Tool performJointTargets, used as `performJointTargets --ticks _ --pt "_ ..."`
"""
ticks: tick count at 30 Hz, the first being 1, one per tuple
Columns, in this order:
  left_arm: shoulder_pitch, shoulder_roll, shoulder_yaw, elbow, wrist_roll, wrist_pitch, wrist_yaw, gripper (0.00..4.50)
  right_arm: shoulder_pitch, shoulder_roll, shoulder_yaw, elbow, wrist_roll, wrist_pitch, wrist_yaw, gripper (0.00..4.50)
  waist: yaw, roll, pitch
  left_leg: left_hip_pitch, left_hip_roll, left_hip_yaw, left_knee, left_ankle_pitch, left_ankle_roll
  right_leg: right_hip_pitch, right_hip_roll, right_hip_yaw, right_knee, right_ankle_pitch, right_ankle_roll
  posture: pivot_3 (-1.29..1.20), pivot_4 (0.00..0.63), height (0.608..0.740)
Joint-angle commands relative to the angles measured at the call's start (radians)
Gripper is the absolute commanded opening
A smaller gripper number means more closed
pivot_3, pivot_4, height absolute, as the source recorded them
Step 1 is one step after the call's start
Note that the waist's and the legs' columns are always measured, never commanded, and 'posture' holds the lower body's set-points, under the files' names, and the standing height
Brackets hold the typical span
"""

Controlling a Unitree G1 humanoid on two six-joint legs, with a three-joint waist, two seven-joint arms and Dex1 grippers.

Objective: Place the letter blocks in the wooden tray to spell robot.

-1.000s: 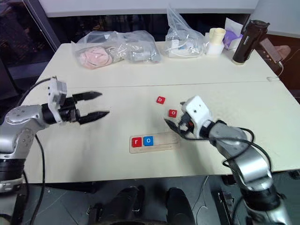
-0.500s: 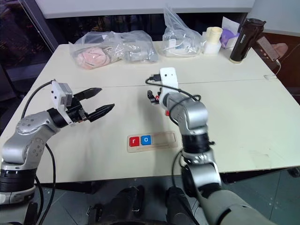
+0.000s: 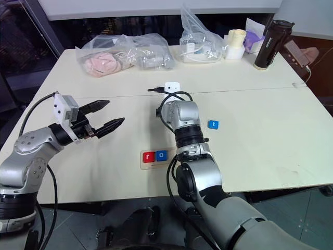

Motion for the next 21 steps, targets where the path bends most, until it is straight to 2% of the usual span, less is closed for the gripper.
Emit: performJointTargets --ticks 1,14,17,20,21 --pt "0.005 0.007 0.025 -0.049 -0.005 -0.018 0.012 4.46 -0.054 0.013 0.003 0.102 -0.01 -0.079 -0.031 4.5 -0.003 0.0 0.0 0.0 0.0 0.0 0.0 0.0 0.0 0.0 0.0 0.0 0.0 0.0 0.0 0.0 0.15 0.738" --pt "0.026 0.001 0.017 -0.089 -0.002 -0.015 0.037 4.46 -0.152 -0.02 -0.041 0.388 0.021 -0.281 -0.101 4.5 -0.019 0.0 0.0 0.001 0.0 0.0 0.0 0.001 -0.002 0.0 0.0 0.0 0.005 0.0 -0.001 0.0 0.15 0.738" --pt "0.026 0.002 0.015 -0.093 -0.002 -0.014 0.043 4.5 -0.155 -0.027 -0.062 0.417 0.038 -0.305 -0.126 3.65 -0.018 0.0 0.0 0.002 0.0 0.0 0.001 0.002 -0.002 0.0 0.0 0.0 0.007 -0.001 -0.002 0.0 0.15 0.738" --pt "0.023 0.002 0.011 -0.095 -0.001 -0.013 0.047 4.5 -0.157 -0.03 -0.065 0.432 0.044 -0.325 -0.138 2.1 -0.02 0.0 0.0 0.002 0.0 0.0 0.002 0.002 -0.002 0.0 0.0 0.0 0.008 -0.002 -0.004 0.0 0.15 0.738" --pt "0.021 0.0 0.009 -0.094 -0.001 -0.012 0.049 4.5 -0.159 -0.031 -0.065 0.435 0.045 -0.329 -0.138 1.7 -0.02 0.0 0.0 0.002 0.0 0.0 0.002 0.002 -0.002 0.0 0.0 0.0 0.008 -0.002 -0.004 0.0 0.15 0.738"
